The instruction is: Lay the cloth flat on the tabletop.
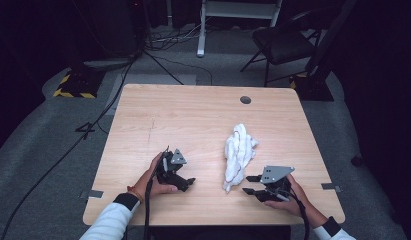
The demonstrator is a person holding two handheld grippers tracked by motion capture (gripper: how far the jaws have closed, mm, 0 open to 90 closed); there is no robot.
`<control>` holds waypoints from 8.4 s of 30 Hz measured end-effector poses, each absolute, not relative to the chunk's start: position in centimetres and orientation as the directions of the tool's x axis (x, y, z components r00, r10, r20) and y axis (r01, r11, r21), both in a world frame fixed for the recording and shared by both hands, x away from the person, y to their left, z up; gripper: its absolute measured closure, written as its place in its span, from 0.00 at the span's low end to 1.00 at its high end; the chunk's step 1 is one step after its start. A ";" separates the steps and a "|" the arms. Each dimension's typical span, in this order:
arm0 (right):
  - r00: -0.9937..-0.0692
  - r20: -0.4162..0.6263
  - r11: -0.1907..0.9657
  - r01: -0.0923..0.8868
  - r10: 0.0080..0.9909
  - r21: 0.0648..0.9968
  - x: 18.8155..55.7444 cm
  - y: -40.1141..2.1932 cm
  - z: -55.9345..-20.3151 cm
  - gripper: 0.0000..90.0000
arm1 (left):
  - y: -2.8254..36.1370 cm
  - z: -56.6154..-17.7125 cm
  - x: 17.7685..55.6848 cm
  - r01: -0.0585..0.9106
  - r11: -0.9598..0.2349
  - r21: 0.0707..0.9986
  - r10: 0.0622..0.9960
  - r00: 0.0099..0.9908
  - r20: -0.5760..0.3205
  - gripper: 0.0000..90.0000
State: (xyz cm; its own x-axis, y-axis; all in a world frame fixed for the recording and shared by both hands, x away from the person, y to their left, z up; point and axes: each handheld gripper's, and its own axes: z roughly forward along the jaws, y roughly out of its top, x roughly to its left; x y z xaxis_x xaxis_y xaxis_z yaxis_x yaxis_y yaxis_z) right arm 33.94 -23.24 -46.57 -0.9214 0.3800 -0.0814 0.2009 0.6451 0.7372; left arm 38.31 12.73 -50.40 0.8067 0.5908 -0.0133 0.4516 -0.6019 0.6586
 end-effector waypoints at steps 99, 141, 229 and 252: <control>-0.837 -0.137 0.635 0.284 0.530 0.719 40.1 -25.5 -46.6 0.97 | -1.8 -46.5 44.2 0.305 -0.600 0.740 0.437 0.899 -0.017 0.46; -0.811 -0.099 0.569 0.311 0.576 0.761 38.8 -28.1 -44.9 0.97 | 10.1 -43.7 43.9 0.294 -0.596 0.747 0.524 0.848 0.085 0.98; -0.694 -0.091 0.519 0.438 0.714 0.734 40.5 -28.3 -46.7 0.55 | 11.7 -46.1 38.8 0.358 -0.633 0.687 0.499 0.867 0.008 0.62; -0.562 -0.018 0.414 0.586 0.827 0.696 45.6 -31.4 -49.2 0.57 | 3.0 -48.3 53.8 0.487 -0.625 0.609 0.619 0.785 0.008 0.49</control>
